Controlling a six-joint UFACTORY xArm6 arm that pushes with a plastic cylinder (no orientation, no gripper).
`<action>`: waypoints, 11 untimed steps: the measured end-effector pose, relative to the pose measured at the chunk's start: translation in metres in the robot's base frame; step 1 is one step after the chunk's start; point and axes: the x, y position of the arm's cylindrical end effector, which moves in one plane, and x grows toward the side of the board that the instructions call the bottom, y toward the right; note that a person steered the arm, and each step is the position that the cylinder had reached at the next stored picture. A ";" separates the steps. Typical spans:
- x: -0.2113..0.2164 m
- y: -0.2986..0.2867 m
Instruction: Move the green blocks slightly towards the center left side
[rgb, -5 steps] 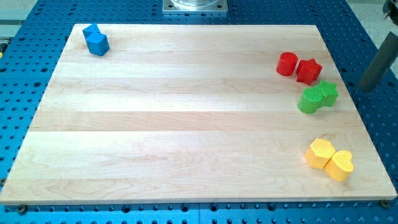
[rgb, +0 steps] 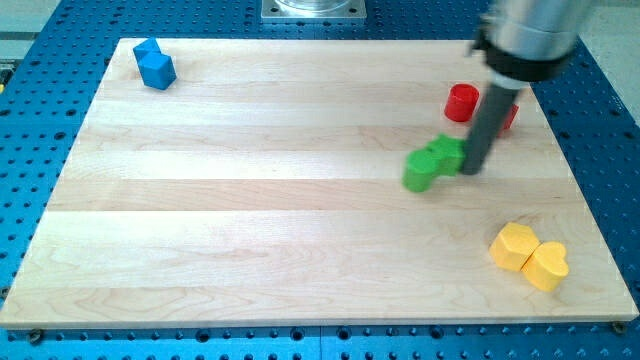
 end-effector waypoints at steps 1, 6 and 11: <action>-0.007 -0.086; 0.018 -0.133; -0.141 -0.041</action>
